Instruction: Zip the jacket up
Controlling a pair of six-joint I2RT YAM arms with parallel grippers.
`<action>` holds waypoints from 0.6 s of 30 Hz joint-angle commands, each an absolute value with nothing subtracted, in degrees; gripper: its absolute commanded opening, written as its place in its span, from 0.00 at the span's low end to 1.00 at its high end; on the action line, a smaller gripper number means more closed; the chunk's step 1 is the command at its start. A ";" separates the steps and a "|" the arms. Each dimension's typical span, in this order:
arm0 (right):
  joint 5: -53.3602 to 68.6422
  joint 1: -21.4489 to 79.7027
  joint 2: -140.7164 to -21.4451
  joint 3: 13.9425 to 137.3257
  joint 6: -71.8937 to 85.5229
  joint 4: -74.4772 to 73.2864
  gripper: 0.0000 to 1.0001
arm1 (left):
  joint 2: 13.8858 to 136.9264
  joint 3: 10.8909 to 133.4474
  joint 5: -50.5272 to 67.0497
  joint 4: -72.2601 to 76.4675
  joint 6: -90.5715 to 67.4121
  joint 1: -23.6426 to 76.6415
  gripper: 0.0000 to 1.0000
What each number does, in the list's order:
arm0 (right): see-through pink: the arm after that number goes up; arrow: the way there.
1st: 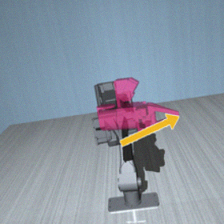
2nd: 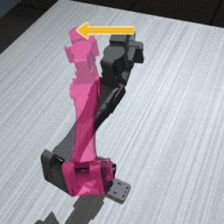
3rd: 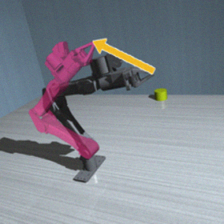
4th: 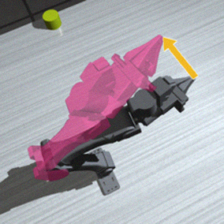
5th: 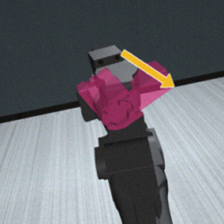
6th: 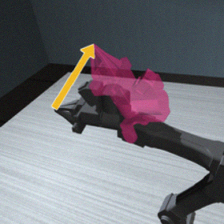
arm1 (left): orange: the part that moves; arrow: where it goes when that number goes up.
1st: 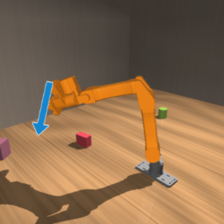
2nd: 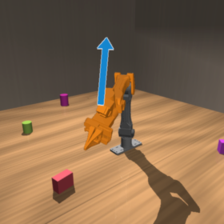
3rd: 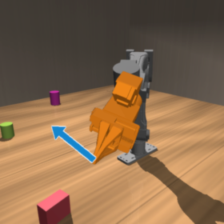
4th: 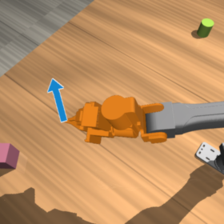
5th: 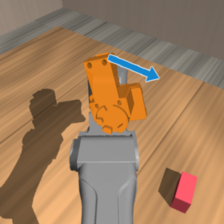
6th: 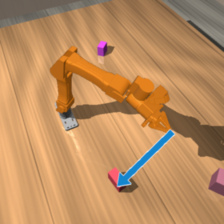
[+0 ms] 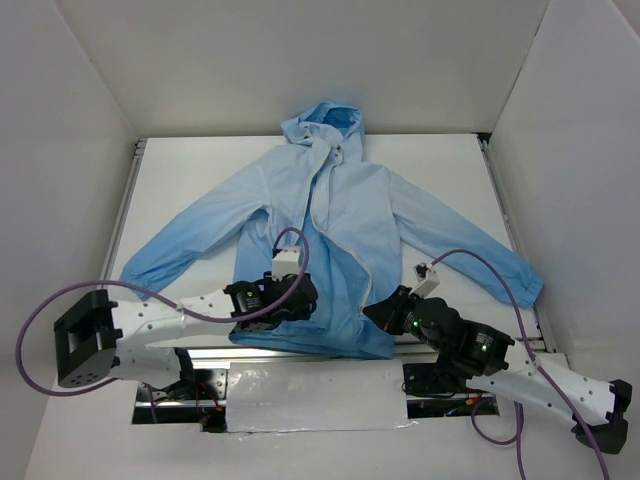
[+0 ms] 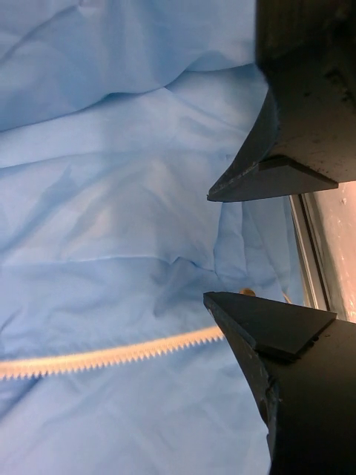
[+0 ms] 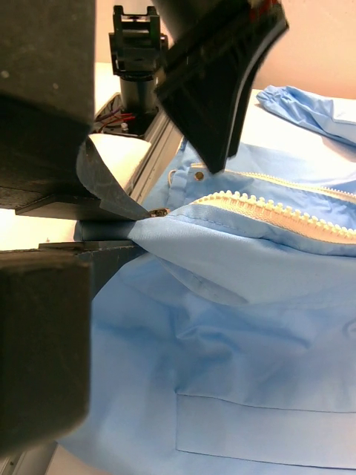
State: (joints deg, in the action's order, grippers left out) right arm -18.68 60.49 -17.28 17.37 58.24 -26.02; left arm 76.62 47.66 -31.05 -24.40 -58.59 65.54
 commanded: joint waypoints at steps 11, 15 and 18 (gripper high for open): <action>-19.07 60.47 -19.25 19.60 57.31 -23.20 0.00 | 67.76 42.64 -36.66 -29.11 -67.24 62.85 0.87; -19.07 60.47 -20.04 20.39 56.95 -23.55 0.00 | 67.50 35.69 -27.35 -17.43 -63.38 58.55 0.82; -19.33 60.47 -19.78 20.48 56.87 -23.91 0.00 | 66.62 32.09 -22.34 -8.46 -60.04 57.40 0.75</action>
